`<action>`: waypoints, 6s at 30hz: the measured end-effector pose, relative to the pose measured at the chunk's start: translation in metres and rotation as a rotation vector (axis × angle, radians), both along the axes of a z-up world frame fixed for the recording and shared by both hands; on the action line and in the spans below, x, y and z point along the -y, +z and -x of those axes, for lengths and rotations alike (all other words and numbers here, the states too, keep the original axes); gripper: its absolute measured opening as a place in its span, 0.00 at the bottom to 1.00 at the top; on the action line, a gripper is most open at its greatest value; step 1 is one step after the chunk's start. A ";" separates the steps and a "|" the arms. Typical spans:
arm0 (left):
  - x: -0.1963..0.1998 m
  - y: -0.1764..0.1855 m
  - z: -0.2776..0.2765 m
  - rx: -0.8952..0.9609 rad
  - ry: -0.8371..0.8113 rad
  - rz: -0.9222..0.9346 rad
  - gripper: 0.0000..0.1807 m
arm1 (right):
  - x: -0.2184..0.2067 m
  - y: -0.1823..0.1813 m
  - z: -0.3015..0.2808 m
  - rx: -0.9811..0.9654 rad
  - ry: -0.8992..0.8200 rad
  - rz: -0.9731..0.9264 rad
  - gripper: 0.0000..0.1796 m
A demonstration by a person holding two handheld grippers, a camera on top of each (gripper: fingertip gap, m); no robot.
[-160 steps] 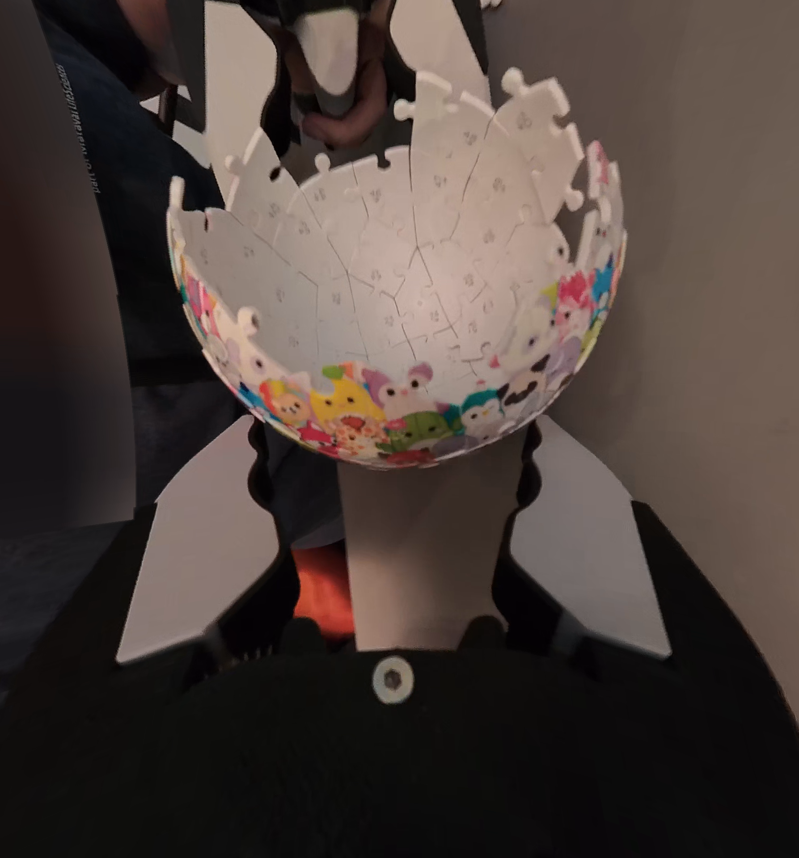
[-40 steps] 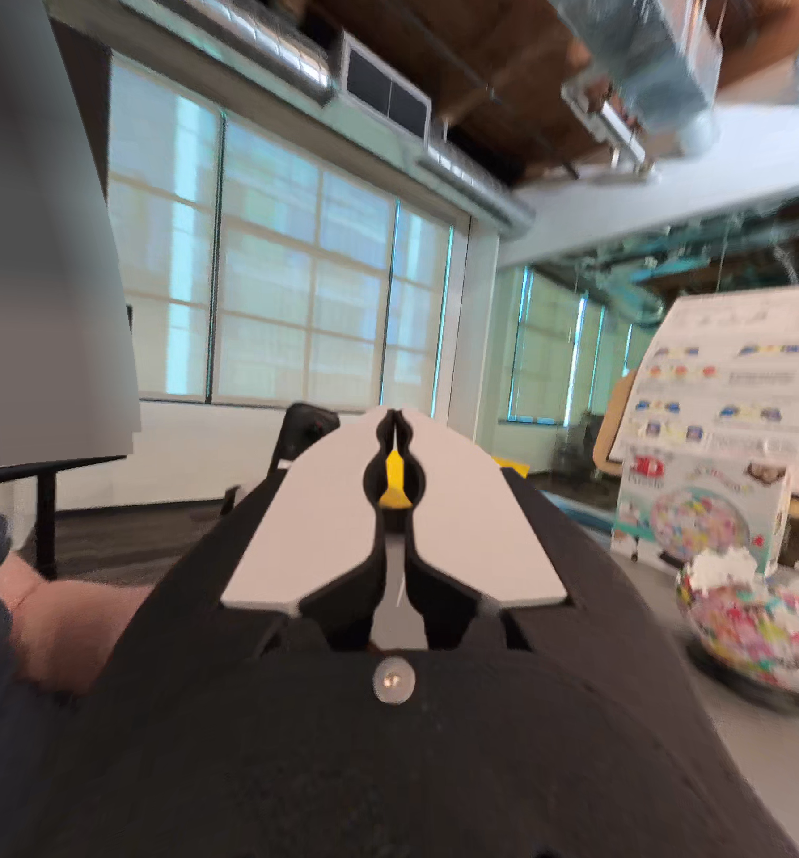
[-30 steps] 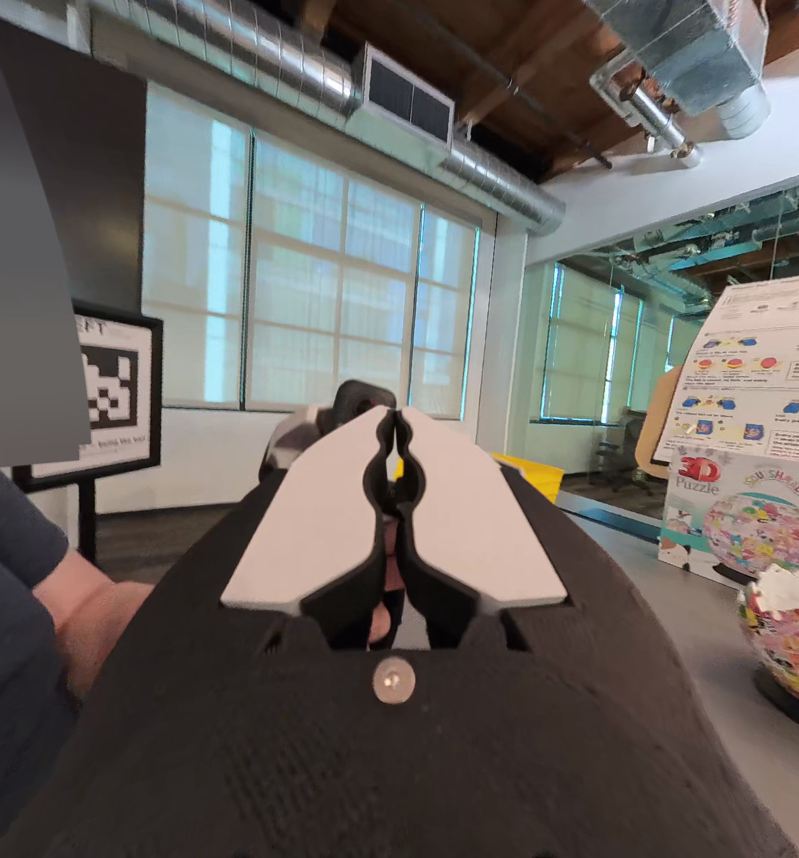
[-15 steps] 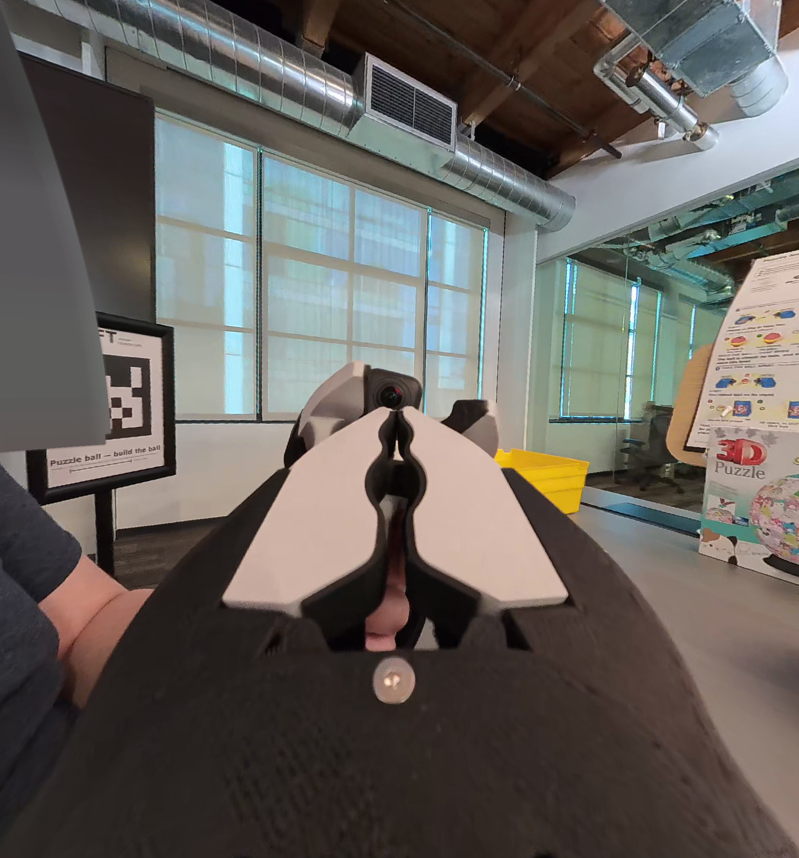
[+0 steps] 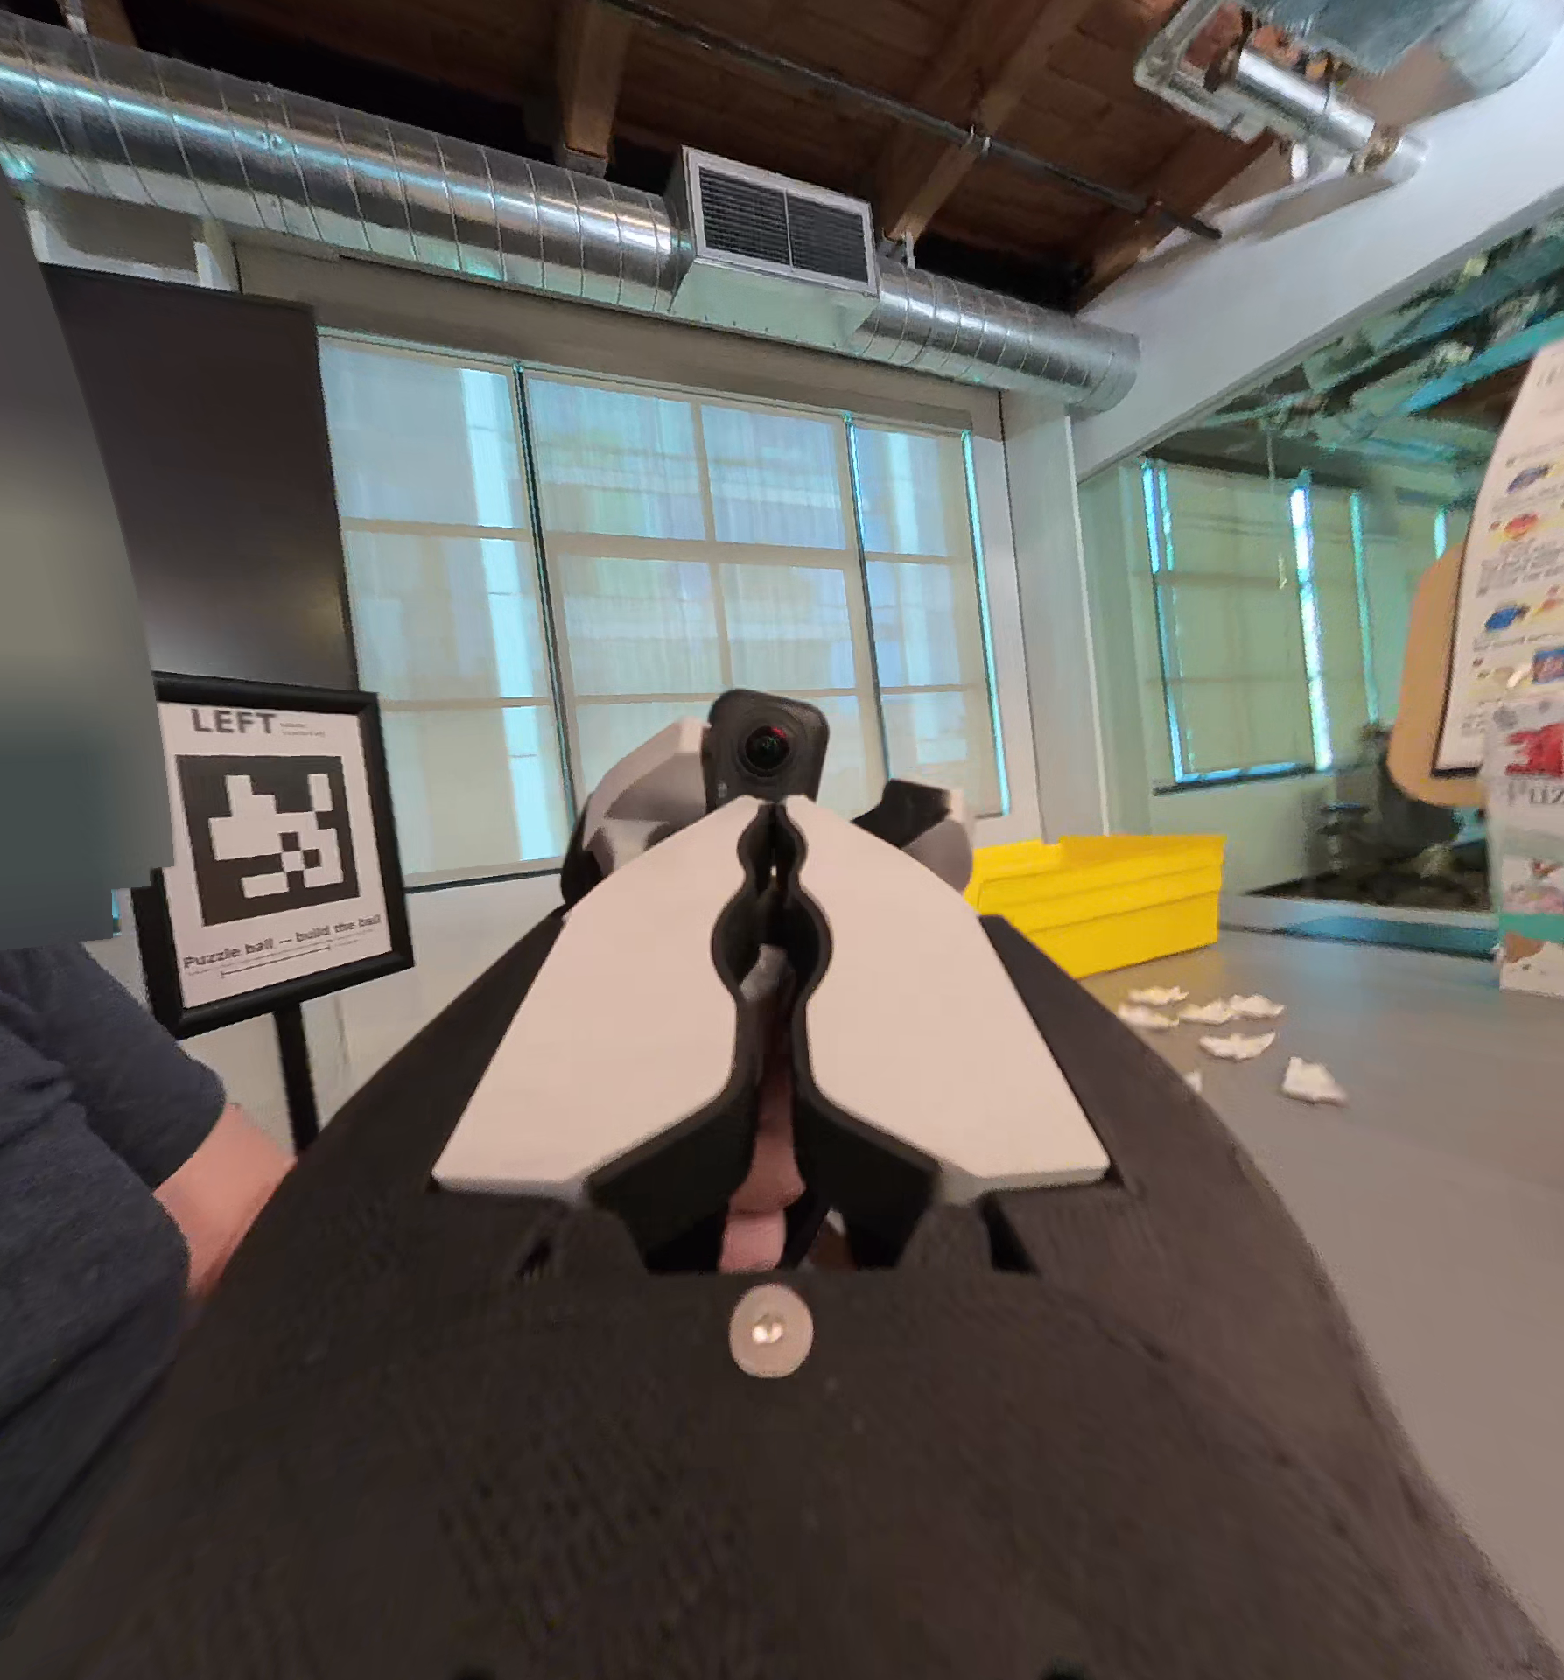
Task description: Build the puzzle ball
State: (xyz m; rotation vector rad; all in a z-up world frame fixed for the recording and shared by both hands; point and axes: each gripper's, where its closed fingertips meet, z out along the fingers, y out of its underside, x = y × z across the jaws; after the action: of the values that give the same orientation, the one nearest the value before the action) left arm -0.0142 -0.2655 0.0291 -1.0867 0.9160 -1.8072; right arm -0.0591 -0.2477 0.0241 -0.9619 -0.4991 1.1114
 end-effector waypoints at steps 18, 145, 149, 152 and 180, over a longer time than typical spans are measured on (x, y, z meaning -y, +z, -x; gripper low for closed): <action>-0.241 -0.051 0.041 -0.679 0.480 -0.552 0.46 | -0.243 -0.035 -0.162 0.970 -0.437 -0.111 0.34; -0.205 -0.099 0.037 -0.665 0.083 1.062 0.60 | -0.189 -0.106 -0.054 0.816 0.686 1.077 0.56; -0.206 -0.102 0.038 -0.678 0.081 1.070 0.60 | -0.189 -0.111 -0.053 0.831 0.698 1.072 0.56; -0.206 -0.104 0.039 -0.683 0.074 1.089 0.60 | -0.188 -0.113 -0.052 0.836 0.706 1.077 0.56; -0.202 -0.116 0.038 -0.750 0.108 0.768 0.60 | -0.181 -0.127 -0.057 0.880 0.623 0.833 0.55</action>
State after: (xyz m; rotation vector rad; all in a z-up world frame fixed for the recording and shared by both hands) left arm -0.0525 -0.0636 -0.0867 -2.3488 0.5120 -1.6943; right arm -0.0025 -0.0671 -0.1034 -2.1568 -1.1402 1.4505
